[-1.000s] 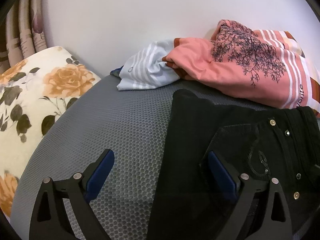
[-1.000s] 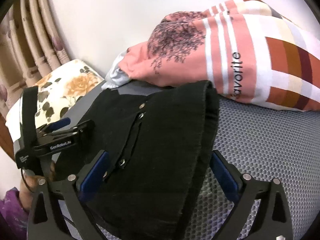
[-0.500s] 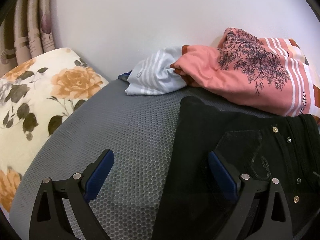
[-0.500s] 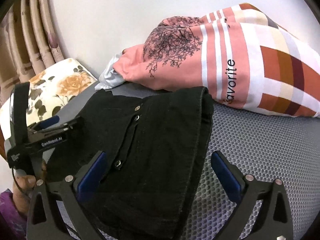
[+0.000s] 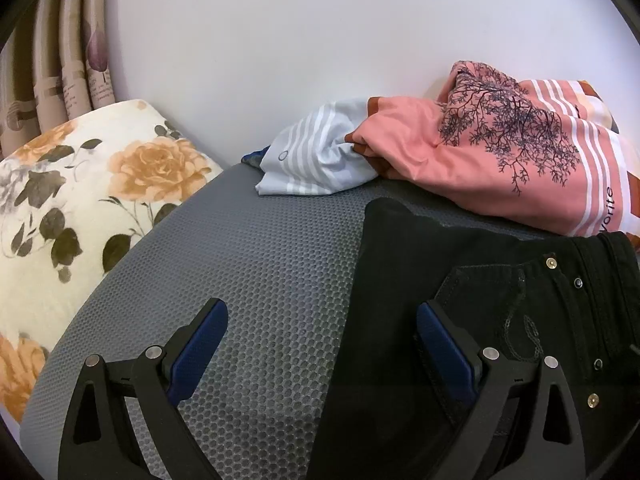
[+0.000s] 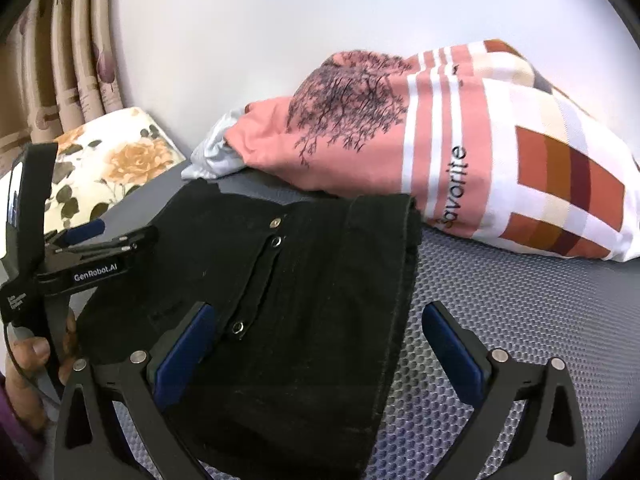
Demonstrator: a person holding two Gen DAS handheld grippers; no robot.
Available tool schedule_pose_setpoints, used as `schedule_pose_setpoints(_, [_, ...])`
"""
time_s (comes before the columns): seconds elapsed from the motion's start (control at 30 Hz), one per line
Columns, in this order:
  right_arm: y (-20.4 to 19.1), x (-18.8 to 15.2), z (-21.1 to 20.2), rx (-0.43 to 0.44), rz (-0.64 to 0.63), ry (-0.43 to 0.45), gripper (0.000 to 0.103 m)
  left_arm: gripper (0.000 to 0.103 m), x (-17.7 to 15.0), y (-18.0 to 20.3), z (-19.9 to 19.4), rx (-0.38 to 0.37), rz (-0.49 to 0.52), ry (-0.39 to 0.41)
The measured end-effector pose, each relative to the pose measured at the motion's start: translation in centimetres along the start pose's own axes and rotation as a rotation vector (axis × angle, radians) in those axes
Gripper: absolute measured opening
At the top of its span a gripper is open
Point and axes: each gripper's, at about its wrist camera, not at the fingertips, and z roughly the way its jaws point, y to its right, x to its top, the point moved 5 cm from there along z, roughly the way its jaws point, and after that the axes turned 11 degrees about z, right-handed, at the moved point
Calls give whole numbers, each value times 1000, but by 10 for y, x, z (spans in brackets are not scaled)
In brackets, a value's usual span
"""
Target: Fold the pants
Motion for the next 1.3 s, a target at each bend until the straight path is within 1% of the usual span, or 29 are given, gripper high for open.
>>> schedule_pose_setpoints(0.13, [0, 1, -7, -25, -4, 39, 103, 95, 0, 0, 0, 0, 0, 2])
schedule_pose_setpoints(0.27, [1, 3, -10, -40, -8, 56, 103, 95, 0, 0, 0, 1, 1, 2])
schedule_pose_setpoints(0.63, [-6, 2, -10, -62, -39, 61, 103, 97, 2, 0, -4, 7, 4, 21])
schedule_pose_setpoints(1.3, [-8, 2, -11, -57, -47, 62, 103, 98, 1, 1, -5, 6, 2, 28])
